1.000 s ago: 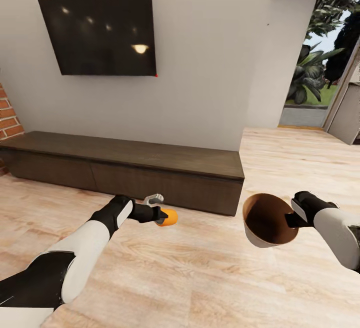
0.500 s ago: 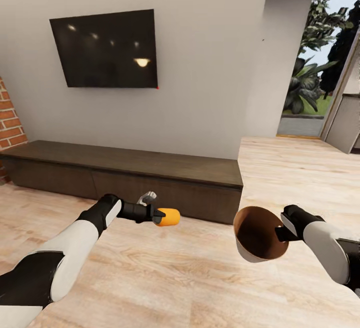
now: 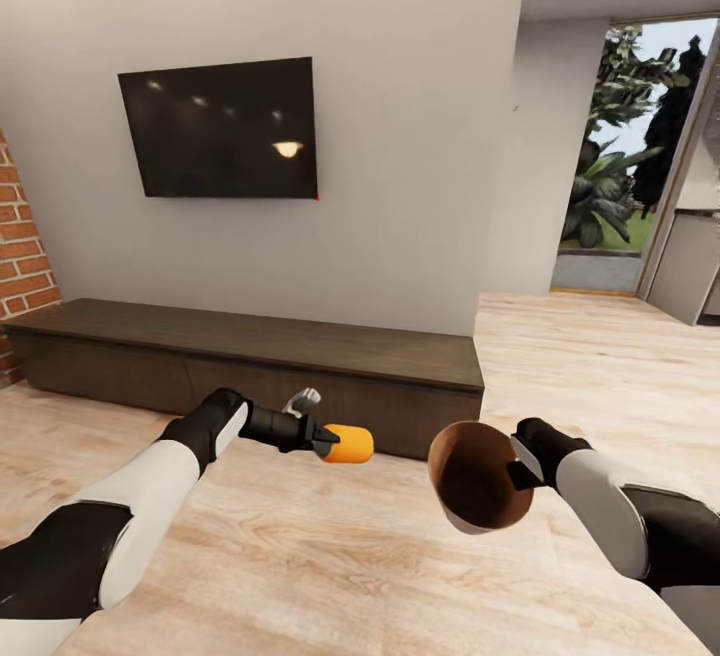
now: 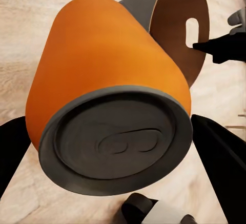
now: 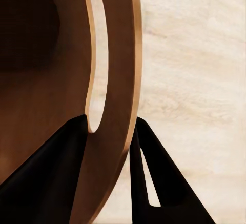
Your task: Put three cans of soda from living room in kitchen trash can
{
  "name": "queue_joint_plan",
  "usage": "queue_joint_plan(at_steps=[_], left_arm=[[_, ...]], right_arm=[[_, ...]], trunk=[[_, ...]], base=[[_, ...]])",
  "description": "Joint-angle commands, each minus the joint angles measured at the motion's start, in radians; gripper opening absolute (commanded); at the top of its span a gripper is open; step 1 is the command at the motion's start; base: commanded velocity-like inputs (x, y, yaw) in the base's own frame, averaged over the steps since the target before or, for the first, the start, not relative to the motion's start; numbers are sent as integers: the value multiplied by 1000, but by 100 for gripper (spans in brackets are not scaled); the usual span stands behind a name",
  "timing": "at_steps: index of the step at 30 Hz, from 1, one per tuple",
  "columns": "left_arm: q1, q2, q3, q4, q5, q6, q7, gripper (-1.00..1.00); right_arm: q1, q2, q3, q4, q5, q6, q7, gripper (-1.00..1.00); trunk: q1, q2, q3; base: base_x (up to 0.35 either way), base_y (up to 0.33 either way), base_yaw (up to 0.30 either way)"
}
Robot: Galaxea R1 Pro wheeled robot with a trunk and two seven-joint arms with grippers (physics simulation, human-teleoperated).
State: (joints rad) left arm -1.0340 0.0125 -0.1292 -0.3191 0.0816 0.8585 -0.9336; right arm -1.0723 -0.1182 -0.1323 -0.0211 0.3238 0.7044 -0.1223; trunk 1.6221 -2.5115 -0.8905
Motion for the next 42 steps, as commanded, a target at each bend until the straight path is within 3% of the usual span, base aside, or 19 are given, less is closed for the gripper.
queue_joint_plan(at_steps=[1,8,13,16,19,23,25,32,37,42], left_arm=[[0,-1,-2,0,-2,-1,0,-100],[0,-8,-9,-9,-2,17,-11,-100],[1,-10,-10,-67,-1,47,-50,-100],[10,-11,-12,-154,-1,100,-73,-100],[90,-10,-30,-393,1,189,-88,-100],[151,-11,-45,-518,2,189,-93,-100],[164,-15,-57,-542,3,189,-95,-100],[183,-78,-136,-566,2,189,-93,-100],[184,-97,-148,-566,1,189,-88,-100],[184,-108,-183,-563,0,189,-85,-100]], right_arm=[[0,2,2,-1,9,1,0,-100],[3,15,2,1,9,1,-5,-100],[13,24,3,0,10,1,-6,-100],[16,28,3,0,10,1,-6,-100],[16,31,3,0,11,1,-7,-100],[17,33,3,0,11,1,-7,-100],[17,38,3,0,11,1,-7,-100],[20,56,3,0,11,1,-16,-100],[25,57,3,0,11,1,-17,-100],[28,57,3,0,11,1,-17,-100]], trunk=[[0,0,0],[0,0,0],[0,0,0],[0,0,0],[0,0,0],[0,0,0],[0,0,0],[0,0,0],[0,0,0],[0,0,0]], base=[[0,0,0],[0,0,0],[0,0,0],[0,0,0],[0,0,0],[0,0,0],[0,0,0],[0,0,0],[0,0,0],[0,0,0]])
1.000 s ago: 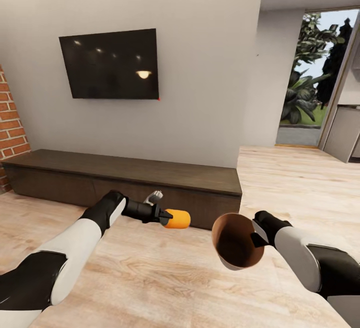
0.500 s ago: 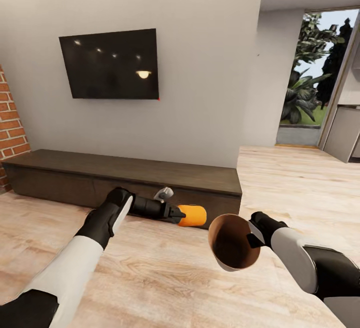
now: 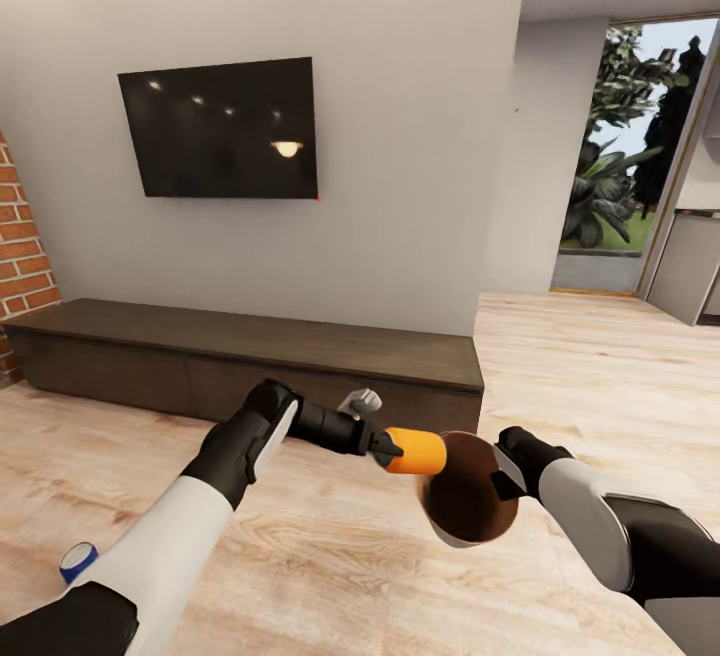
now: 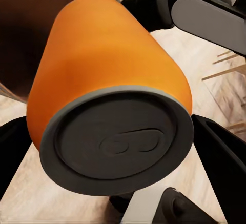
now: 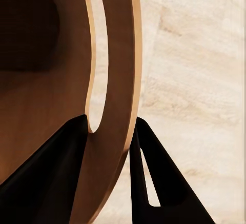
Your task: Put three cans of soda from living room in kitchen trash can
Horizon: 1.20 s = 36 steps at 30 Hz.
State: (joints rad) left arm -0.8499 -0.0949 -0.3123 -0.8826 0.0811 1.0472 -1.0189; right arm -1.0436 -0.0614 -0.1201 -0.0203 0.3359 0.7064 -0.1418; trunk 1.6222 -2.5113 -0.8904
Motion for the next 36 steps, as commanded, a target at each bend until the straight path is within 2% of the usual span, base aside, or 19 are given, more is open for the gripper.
queue_joint_plan(at_steps=[1,9,16,22,30,36], left_arm=[[0,-1,-4,1,0,0,0,-100],[0,-6,-20,9,-2,0,11,-100],[0,-26,-24,10,-2,0,35,-100],[-2,-32,-26,13,-3,0,57,-100],[-13,-34,-27,105,0,0,61,-100],[-19,-46,-28,121,5,0,62,-100]], right_arm=[[0,0,-9,-1,-1,-1,2,-100],[4,0,-9,-1,-1,-1,2,-100],[5,1,-9,-1,-1,-1,2,-100],[6,2,-9,-1,0,-2,2,-100],[7,2,-9,-1,0,-2,2,-100],[12,3,-7,-1,0,-2,3,-100]], trunk=[[0,0,0],[0,0,0],[0,0,0],[0,0,0],[0,0,0],[0,0,0]], base=[[0,0,0],[0,0,0],[0,0,0],[0,0,0],[0,0,0],[0,0,0]])
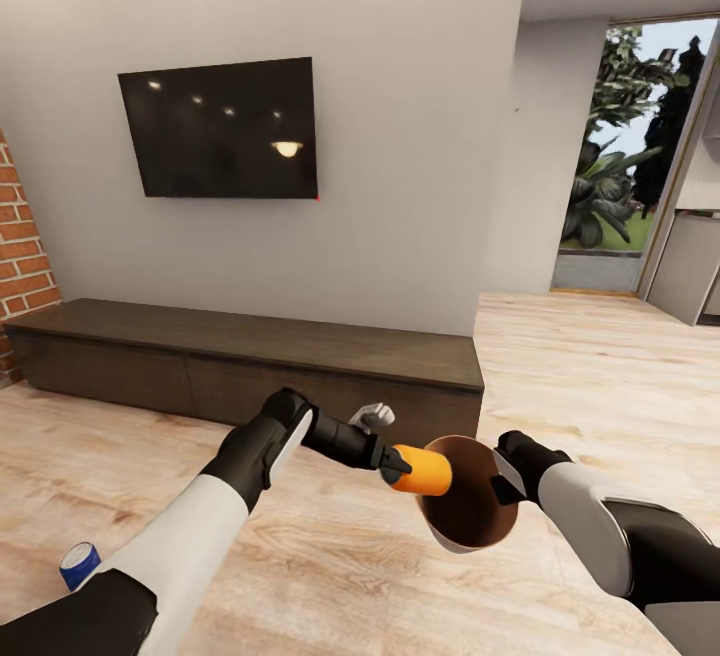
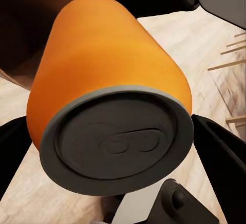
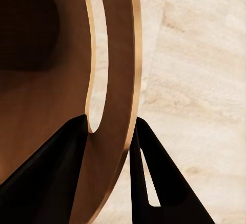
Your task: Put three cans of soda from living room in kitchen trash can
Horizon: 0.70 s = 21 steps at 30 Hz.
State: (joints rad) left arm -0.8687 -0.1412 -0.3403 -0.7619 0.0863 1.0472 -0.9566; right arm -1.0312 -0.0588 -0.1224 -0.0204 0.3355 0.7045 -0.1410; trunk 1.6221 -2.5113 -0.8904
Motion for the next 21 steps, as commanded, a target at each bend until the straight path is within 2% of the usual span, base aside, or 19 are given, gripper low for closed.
queue_joint_plan(at_steps=[1,11,17,18,21], left_arm=[[-1,-1,0,0,1,0,0,-100],[-4,-12,0,-16,14,0,-1,-100],[-4,-13,0,-26,24,0,-1,-100],[-4,-14,0,-27,25,0,-1,-100],[-4,-13,0,-28,25,0,-1,-100]], right_arm=[[0,0,-5,-1,0,0,2,-100],[0,3,-4,-1,0,0,3,-100],[0,32,-4,-2,0,0,2,-100],[0,47,-3,-2,1,0,2,-100],[0,55,-3,-2,1,0,1,-100]], trunk=[[0,0,0],[0,0,0],[0,0,0],[0,0,0],[0,0,0]], base=[[0,0,0],[0,0,0],[0,0,0],[0,0,0],[0,0,0]])
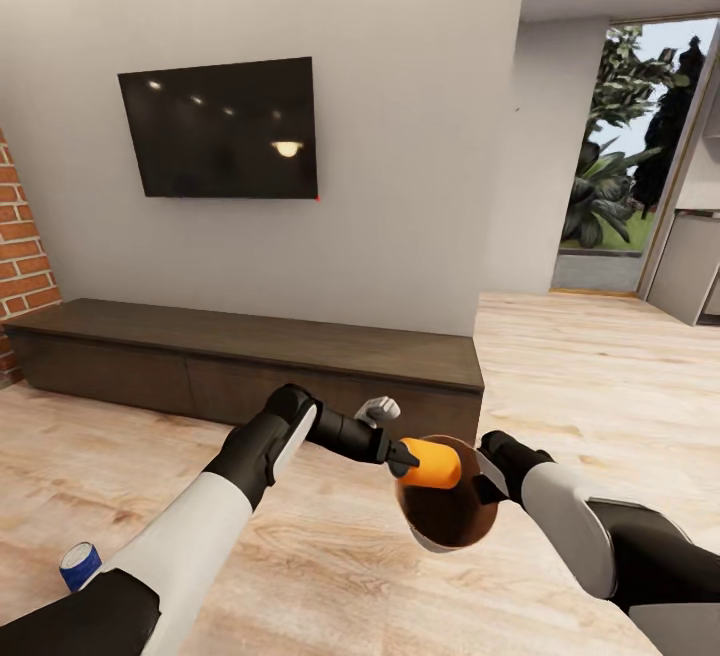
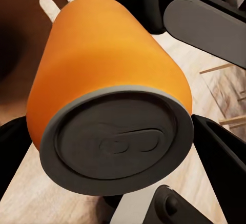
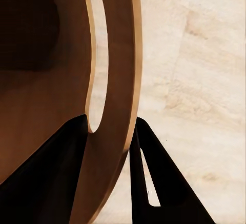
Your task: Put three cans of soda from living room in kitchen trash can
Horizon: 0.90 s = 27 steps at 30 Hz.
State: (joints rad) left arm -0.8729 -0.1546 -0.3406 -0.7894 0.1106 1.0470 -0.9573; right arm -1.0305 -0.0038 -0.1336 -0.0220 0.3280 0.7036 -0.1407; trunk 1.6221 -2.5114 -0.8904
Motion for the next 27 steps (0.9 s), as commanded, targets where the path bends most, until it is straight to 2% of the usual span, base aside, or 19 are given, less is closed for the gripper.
queue_joint_plan(at_steps=[1,7,8,27], left_arm=[[0,0,0,0,0,0,0,-100],[0,1,0,1,0,0,0,-100],[0,1,0,1,0,0,0,100],[1,3,0,1,0,0,12,100]], right_arm=[[0,4,9,-1,9,2,1,-100],[0,12,10,-1,9,2,1,-100],[0,12,10,-1,9,2,1,-100],[0,15,8,0,9,2,1,-100]], trunk=[[0,0,0],[0,0,0],[0,0,0],[0,0,0]], base=[[0,0,0],[0,0,0],[0,0,0],[0,0,0]])
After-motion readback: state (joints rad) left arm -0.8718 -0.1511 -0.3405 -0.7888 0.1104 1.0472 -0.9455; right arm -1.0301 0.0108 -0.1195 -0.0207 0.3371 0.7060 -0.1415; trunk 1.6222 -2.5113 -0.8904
